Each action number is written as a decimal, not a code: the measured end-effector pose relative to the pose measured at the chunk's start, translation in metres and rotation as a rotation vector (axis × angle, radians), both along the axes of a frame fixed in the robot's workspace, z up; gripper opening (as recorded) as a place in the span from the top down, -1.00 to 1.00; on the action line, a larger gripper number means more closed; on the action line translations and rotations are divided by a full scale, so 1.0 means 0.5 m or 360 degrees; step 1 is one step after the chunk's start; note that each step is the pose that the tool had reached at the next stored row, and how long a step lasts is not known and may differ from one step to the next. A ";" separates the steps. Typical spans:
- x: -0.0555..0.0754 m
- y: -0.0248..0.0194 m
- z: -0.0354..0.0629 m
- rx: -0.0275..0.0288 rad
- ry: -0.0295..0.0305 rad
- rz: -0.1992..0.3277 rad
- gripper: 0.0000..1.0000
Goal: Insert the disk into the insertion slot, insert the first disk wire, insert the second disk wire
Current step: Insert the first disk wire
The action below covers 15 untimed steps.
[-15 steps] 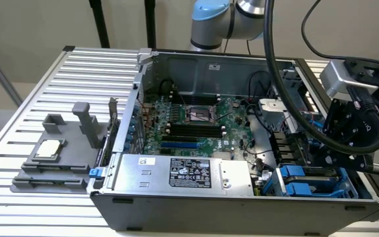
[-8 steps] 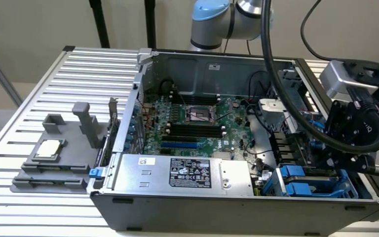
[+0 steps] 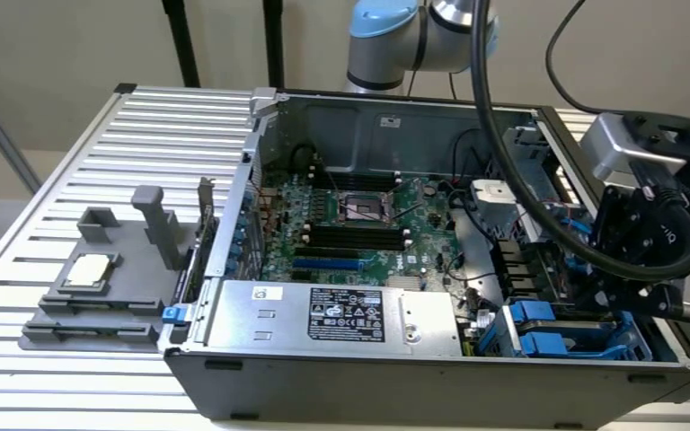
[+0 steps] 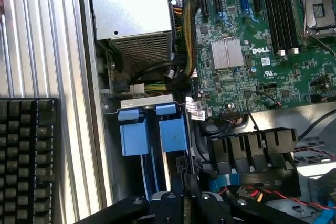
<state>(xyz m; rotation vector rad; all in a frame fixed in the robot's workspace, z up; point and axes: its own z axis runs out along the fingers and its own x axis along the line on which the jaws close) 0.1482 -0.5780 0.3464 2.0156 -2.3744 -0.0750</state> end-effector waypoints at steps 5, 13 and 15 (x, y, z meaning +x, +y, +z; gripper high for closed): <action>-0.001 0.0004 -0.002 -0.00001 -0.00002 0.0000 0.69; -0.001 0.0074 -0.004 -0.00009 -0.00009 0.0000 0.69; -0.001 0.0076 -0.004 -0.00036 -0.00010 0.0000 0.69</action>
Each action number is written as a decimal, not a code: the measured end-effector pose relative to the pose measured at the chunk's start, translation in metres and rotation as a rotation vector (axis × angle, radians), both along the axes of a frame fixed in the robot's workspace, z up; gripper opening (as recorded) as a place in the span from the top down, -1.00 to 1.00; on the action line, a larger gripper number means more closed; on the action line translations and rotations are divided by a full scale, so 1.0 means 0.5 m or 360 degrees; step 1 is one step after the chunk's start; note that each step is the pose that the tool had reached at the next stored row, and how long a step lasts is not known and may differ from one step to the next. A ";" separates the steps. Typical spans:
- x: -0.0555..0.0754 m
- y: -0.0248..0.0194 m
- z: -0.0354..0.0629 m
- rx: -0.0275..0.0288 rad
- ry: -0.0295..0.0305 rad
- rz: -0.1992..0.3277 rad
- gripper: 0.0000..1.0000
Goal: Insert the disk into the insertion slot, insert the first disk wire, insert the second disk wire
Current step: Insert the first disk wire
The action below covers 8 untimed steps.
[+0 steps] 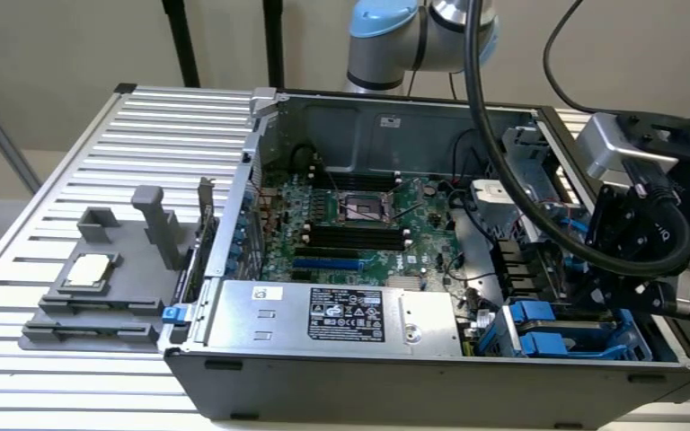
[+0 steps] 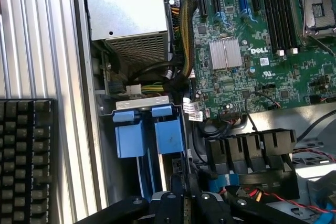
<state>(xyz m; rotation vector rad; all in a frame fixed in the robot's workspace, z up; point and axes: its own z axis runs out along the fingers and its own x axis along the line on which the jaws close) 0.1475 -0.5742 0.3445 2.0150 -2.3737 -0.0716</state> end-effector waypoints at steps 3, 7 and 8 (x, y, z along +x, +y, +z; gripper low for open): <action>0.000 0.0003 0.000 -0.00046 0.00001 0.0000 0.69; 0.000 0.0006 -0.002 -0.00090 0.00000 0.0000 0.69; 0.000 0.0007 -0.002 -0.00094 0.00000 0.0000 0.69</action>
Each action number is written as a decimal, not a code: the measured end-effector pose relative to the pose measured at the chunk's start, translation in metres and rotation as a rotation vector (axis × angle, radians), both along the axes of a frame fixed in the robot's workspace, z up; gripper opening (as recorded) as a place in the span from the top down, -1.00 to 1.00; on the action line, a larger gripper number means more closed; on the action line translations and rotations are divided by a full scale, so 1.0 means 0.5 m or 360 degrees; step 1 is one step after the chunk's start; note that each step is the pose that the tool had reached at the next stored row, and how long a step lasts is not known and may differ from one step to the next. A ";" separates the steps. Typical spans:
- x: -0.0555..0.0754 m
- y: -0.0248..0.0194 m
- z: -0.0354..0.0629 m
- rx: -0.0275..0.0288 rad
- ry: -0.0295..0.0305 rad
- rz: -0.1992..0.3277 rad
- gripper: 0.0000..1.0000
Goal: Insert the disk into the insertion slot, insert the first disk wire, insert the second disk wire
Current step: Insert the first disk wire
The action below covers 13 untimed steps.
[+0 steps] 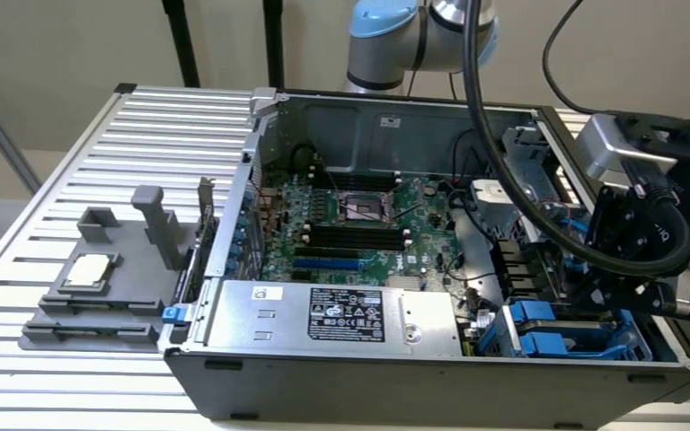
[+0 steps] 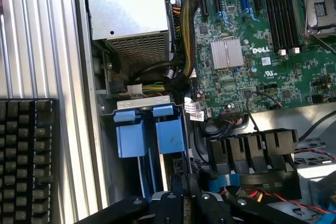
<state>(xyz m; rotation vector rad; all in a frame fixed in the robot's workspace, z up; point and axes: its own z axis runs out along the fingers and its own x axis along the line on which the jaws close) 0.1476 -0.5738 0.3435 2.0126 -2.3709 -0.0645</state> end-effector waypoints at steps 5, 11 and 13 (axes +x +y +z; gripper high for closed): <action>0.000 0.0022 -0.002 -0.00004 0.00000 0.0001 0.69; 0.002 0.0039 -0.004 -0.00020 0.00001 0.0003 0.69; 0.003 0.0040 -0.004 -0.00043 0.00001 0.0003 0.69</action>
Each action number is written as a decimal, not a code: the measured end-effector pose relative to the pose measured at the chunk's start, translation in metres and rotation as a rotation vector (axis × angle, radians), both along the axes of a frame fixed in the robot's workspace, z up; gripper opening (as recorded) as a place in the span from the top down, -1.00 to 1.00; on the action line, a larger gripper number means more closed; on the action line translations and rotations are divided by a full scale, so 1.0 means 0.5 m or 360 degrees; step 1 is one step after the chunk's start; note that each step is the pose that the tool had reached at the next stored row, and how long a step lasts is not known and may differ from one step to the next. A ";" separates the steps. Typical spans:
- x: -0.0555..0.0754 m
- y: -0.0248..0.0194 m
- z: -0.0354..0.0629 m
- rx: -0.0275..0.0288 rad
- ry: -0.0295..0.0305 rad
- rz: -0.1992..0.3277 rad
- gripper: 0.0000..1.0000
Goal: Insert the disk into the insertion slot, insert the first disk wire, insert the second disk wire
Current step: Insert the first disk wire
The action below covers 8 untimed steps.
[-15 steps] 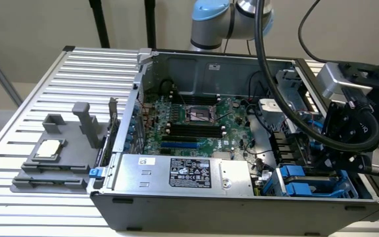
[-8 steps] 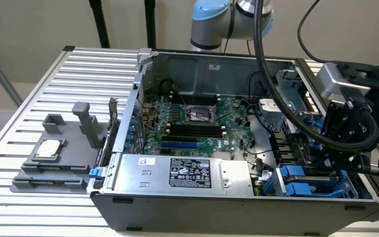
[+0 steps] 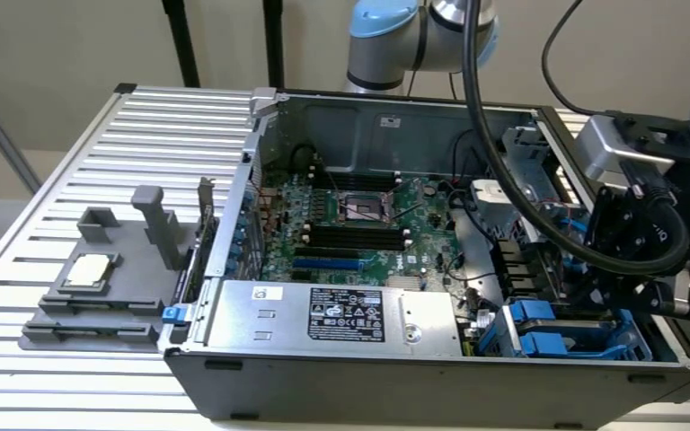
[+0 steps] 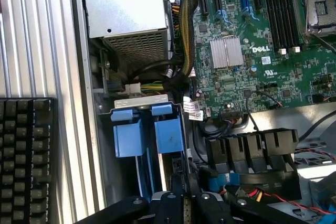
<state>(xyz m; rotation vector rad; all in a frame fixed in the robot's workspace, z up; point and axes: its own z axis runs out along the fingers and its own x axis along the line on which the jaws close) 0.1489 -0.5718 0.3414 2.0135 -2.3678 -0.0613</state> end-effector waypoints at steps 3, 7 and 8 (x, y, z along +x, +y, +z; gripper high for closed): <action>0.001 0.0003 -0.001 -0.00030 0.00000 0.0000 0.69; 0.001 0.0009 -0.003 -0.00093 0.00001 0.0001 0.69; 0.001 0.0017 -0.003 -0.00109 0.00000 0.0001 0.69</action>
